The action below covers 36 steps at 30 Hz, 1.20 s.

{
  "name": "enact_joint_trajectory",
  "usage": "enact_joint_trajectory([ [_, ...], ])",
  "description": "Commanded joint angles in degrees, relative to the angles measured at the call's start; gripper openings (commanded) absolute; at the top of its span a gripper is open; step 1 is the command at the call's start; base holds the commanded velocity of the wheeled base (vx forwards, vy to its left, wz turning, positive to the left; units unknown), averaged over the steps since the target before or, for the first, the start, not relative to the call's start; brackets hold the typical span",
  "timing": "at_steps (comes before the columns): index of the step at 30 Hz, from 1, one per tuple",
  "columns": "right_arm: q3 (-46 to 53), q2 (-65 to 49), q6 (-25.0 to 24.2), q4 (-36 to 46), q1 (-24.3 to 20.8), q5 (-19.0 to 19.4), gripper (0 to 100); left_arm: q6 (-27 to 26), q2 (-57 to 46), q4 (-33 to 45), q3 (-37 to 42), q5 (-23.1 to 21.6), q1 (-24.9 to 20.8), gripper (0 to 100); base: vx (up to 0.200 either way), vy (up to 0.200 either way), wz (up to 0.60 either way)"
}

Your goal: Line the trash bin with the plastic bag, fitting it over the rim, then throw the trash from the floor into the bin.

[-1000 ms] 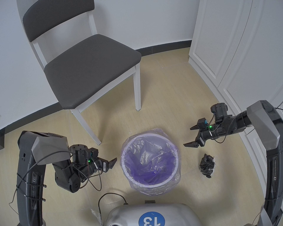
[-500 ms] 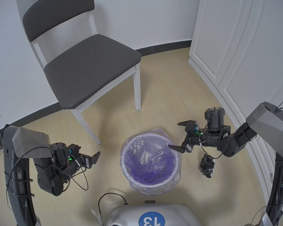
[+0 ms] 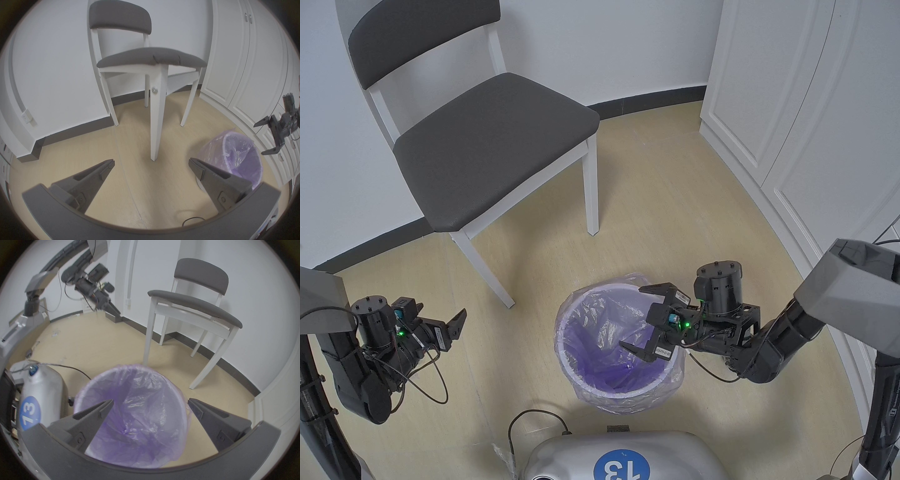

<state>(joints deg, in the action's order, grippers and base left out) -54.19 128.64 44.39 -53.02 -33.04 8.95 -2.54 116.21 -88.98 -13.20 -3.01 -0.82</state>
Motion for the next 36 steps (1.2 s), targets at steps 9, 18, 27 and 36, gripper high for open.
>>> enact_joint_trajectory([
  [9,-9.01,11.55,1.67,-3.32,0.52,-3.94,100,-1.16,-3.27,-1.02,-0.68,0.81,1.17,100,0.000,0.000,0.00],
  [18,-12.61,14.54,1.67,-3.58,1.31,-3.94,0,-1.33,-2.57,-1.02,-0.07,0.73,2.49,100,0.000,0.000,0.00],
  [27,-11.99,13.84,1.67,-6.66,1.31,-3.94,0,-1.33,-3.27,-1.02,0.81,0.73,2.66,100,0.000,0.000,0.00],
  [36,-16.21,14.01,1.23,-7.63,2.71,-4.03,0,-1.42,-3.54,-1.02,2.22,0.81,2.49,100,0.000,0.000,0.00],
])
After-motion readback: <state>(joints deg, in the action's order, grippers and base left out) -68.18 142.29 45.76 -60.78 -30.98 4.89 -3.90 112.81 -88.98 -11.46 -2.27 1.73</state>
